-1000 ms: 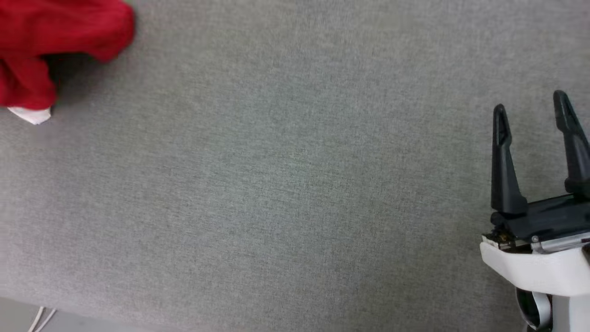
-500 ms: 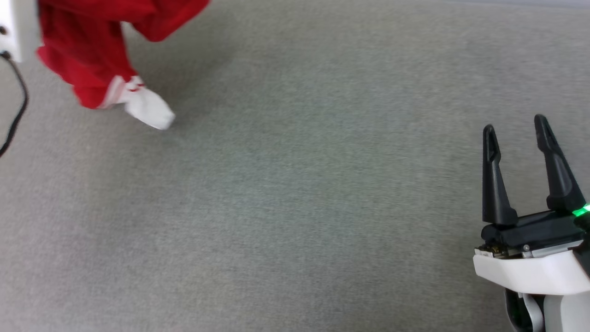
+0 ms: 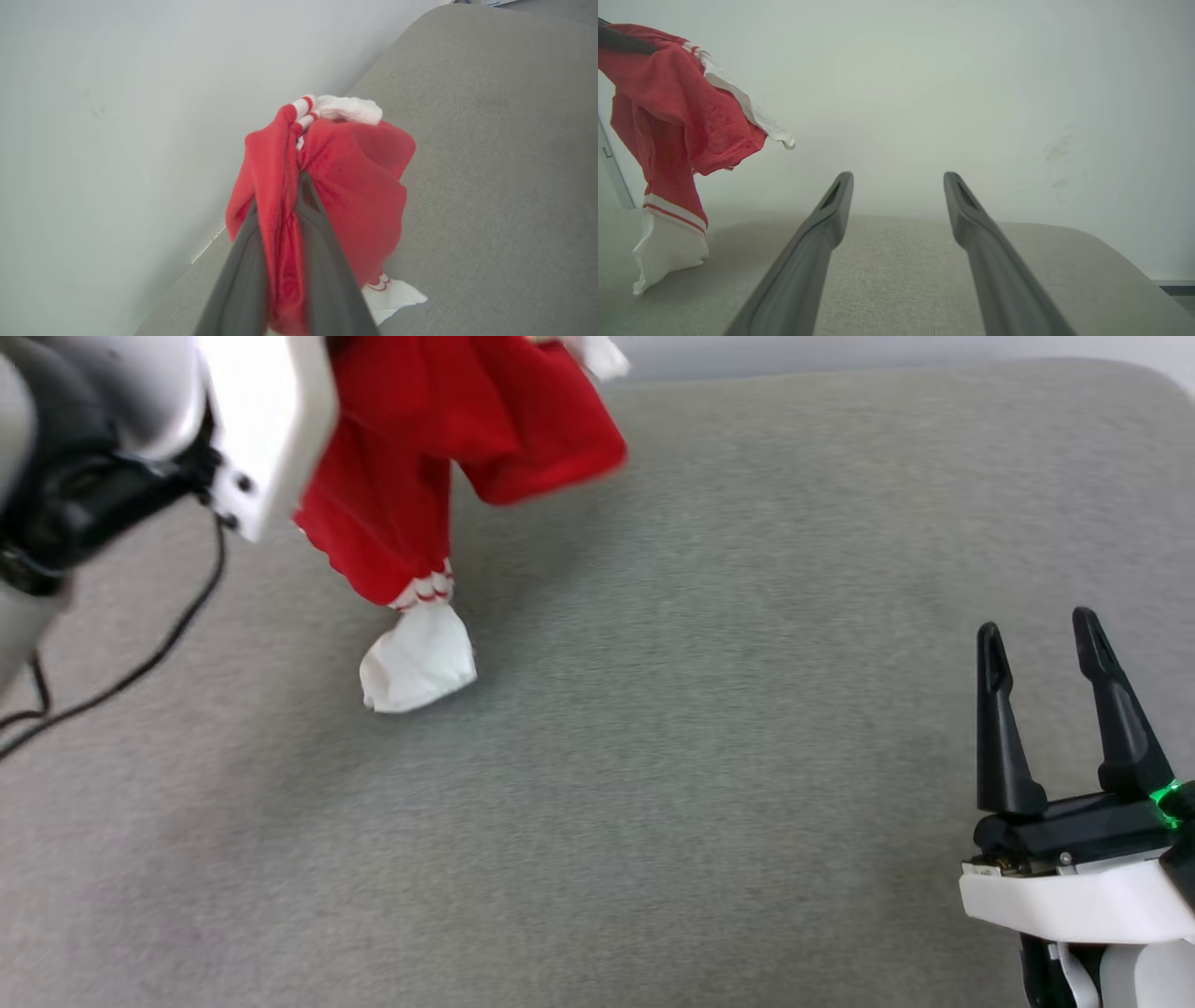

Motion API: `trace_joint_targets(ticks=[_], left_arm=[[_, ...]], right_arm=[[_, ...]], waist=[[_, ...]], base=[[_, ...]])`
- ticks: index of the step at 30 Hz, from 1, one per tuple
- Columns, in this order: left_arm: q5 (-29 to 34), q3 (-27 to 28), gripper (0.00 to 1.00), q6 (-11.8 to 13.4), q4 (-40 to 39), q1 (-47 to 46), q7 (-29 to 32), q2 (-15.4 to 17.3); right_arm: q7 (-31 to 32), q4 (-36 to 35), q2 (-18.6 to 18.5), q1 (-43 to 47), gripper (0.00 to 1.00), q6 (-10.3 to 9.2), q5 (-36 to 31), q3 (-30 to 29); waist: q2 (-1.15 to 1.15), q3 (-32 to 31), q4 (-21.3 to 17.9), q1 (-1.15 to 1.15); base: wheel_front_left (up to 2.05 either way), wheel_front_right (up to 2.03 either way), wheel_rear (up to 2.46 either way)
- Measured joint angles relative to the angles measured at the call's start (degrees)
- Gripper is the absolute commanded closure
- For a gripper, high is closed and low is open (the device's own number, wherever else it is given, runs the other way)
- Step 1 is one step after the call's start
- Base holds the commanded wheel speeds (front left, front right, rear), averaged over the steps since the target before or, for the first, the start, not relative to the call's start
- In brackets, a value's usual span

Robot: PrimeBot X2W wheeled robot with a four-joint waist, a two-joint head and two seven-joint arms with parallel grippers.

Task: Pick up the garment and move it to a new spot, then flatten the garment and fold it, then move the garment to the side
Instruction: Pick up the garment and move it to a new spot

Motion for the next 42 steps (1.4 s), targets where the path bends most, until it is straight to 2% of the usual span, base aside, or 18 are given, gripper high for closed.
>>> trace_joint_targets(ticks=[8,13,20,26,30,31,32,35,37,42], left_arm=[[0.0,-6.4,1.0,0.0,-1.8,5.7,-2.8,-4.1],[-0.4,-12.7,1.0,0.0,-1.1,11.9,-5.4,-7.0],[-1.6,-22.6,1.0,0.0,1.6,20.3,-8.3,-9.1],[0.1,-24.5,1.0,0.0,2.3,27.6,-6.9,-11.2],[1.4,-24.5,1.0,0.1,2.9,29.9,-8.6,-13.3],[2.3,-24.6,0.88,0.1,3.3,30.0,-10.2,-13.7],[3.4,-24.8,0.0,0.0,3.7,30.0,-12.3,-14.1],[4.6,-23.5,0.0,0.0,5.4,30.0,-18.7,-15.6],[6.6,-22.4,0.0,0.9,6.0,29.8,-22.6,-16.2],[9.6,-18.3,0.0,5.8,5.9,29.8,-32.3,-17.1]], right_arm=[[0.0,0.6,0.0,0.3,0.0,0.0,1.2,-0.2],[0.0,1.3,0.0,0.4,0.0,0.0,1.3,-0.4],[0.0,1.8,0.0,0.3,0.0,0.0,0.8,-0.8],[0.0,2.5,0.0,0.2,0.0,0.0,0.5,-0.7],[0.0,2.8,0.0,0.1,0.0,0.0,0.0,-0.8],[0.0,3.0,0.0,0.1,0.0,0.0,-0.2,-0.8],[0.0,3.1,0.0,0.1,0.0,0.0,-0.2,-0.8],[0.0,3.4,0.0,0.6,0.0,0.0,-0.7,-0.8],[0.0,3.8,0.0,1.1,0.0,0.0,-0.8,-0.9],[0.0,4.5,0.0,2.7,0.0,0.0,-1.6,-1.3]], waist=[[0.0,0.4,-4.2,0.0],[0.0,1.0,-4.8,0.0],[0.0,1.6,-4.7,0.0],[0.0,1.9,-3.6,0.0],[0.0,1.7,-2.8,0.0],[0.0,1.5,-2.6,0.01],[0.0,1.3,-2.3,0.0],[0.0,0.2,-1.7,0.0],[0.0,-0.6,-1.3,0.0],[0.0,-2.8,0.0,0.01]], base=[[0.0,0.0,0.0],[0.0,0.0,0.0],[0.0,0.0,0.0],[0.0,0.0,0.0],[0.0,0.0,0.0],[0.0,0.0,0.0],[0.0,0.0,0.0],[0.0,0.0,0.0],[0.0,0.0,0.0],[0.0,0.0,0.0]])
